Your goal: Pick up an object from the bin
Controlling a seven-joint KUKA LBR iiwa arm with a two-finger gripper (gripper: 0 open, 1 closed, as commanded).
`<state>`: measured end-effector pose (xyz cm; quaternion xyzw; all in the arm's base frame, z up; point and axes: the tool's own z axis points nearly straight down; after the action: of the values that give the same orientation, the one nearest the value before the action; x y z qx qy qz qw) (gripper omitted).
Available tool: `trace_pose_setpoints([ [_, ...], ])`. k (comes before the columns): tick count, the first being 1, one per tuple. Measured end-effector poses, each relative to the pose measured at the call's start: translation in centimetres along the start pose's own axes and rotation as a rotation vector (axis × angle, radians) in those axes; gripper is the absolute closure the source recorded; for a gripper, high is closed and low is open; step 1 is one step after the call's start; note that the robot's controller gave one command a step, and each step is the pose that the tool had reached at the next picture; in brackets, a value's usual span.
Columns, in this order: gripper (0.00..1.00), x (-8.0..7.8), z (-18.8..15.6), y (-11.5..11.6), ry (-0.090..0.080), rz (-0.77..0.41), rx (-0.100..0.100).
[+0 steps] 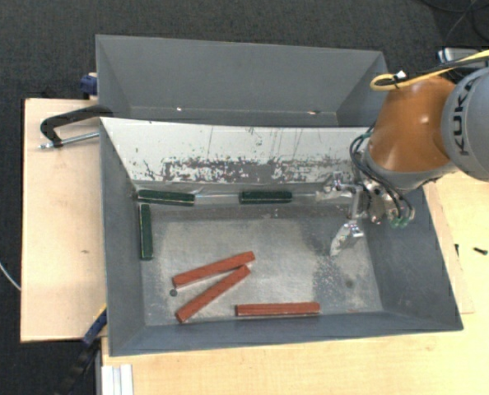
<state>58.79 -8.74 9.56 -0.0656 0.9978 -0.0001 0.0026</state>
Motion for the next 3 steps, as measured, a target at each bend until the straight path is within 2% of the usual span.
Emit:
trace_pose_setpoints([
  [1,0.00,-0.7,2.2,0.6,0.004,-0.056,0.004],
  [2,1.00,-1.7,1.7,8.0,0.003,-0.150,-0.001],
  [3,0.00,-1.7,2.0,8.1,0.003,-0.150,-0.001],
])
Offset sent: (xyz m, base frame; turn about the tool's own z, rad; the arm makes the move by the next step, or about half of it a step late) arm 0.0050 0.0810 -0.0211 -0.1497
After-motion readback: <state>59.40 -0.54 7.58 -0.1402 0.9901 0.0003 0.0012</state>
